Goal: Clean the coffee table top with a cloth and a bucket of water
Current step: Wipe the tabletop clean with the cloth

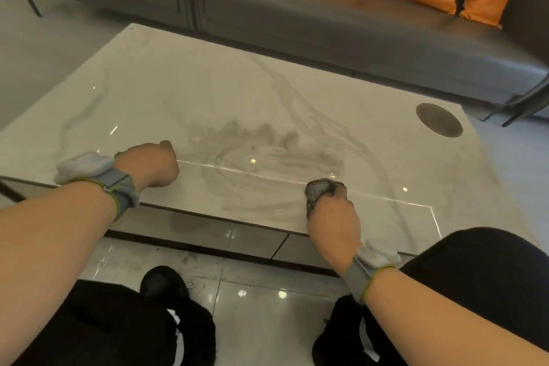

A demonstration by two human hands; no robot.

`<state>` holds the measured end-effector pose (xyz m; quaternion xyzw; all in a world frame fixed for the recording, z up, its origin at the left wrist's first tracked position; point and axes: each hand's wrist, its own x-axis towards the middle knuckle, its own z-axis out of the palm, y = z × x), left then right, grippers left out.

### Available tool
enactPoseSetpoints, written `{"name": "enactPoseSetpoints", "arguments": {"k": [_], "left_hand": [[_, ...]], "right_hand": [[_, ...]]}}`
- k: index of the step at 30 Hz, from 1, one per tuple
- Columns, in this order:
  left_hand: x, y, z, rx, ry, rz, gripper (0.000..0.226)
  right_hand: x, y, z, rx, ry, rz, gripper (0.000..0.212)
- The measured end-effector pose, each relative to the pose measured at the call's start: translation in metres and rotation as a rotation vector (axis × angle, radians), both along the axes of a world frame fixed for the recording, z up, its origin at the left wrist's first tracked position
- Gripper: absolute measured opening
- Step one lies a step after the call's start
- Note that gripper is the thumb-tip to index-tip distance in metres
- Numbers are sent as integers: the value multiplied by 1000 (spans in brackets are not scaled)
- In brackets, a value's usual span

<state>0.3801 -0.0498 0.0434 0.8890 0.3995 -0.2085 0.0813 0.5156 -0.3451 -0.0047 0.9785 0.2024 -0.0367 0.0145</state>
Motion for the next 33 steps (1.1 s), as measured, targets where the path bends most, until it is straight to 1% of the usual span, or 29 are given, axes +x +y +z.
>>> {"name": "enactPoseSetpoints", "arguments": {"k": [4,8,11,14,19,22,27,33], "left_hand": [[-13,16,1,-76,-60,-4,34],[-13,20,15,-149,-110,-3,39],[-16,23,22,-163,-148,-8,38],[-19,24,27,-182,-152,4,37],[-20,23,33,-207,-176,32,38],[-21,25,35,-216,-184,57,40],[-21,30,34,-225,-218,84,41],[-22,42,36,-227,-233,134,43]], "right_hand": [[-27,33,-1,-33,-15,16,28],[-48,65,-9,-19,-64,63,28],[-67,89,-15,31,-86,120,18],[-82,110,-19,25,-127,187,7],[-103,139,-20,21,-164,295,17],[-114,154,-21,39,-140,342,17],[-122,171,-22,99,-215,400,19],[-128,192,-27,110,-266,484,14]]}}
